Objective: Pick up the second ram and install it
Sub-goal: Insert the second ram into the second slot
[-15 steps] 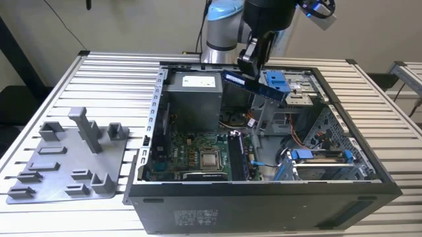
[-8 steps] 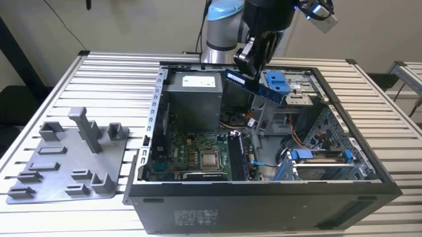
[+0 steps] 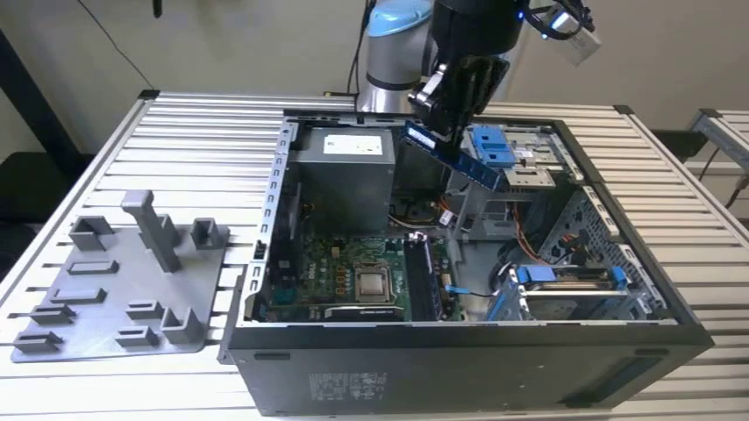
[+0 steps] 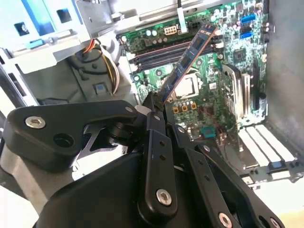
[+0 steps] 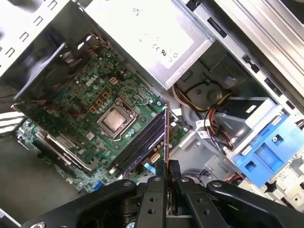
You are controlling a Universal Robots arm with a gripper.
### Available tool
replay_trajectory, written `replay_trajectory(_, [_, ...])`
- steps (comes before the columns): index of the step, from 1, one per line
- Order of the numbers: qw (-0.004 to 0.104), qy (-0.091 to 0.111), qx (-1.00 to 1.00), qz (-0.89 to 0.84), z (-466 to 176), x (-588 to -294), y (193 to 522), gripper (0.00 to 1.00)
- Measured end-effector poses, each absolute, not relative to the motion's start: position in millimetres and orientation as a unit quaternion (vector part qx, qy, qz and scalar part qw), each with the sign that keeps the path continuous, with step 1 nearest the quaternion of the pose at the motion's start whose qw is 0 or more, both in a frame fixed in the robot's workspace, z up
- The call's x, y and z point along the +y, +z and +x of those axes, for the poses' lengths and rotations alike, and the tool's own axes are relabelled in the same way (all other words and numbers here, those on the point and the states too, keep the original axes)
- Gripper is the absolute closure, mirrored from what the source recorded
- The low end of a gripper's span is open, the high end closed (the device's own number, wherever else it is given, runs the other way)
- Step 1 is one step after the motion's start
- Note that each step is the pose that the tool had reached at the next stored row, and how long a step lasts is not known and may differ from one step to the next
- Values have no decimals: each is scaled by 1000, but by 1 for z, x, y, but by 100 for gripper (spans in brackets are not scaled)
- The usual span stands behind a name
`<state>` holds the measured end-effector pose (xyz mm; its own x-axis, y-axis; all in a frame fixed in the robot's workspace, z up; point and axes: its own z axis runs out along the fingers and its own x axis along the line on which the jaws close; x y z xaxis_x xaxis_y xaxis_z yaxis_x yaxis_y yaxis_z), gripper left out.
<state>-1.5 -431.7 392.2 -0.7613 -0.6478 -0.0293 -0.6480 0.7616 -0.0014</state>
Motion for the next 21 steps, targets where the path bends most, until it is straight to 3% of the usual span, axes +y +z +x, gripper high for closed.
replay_trajectory(21, [15,2,984,-176,-2,-432,391,86])
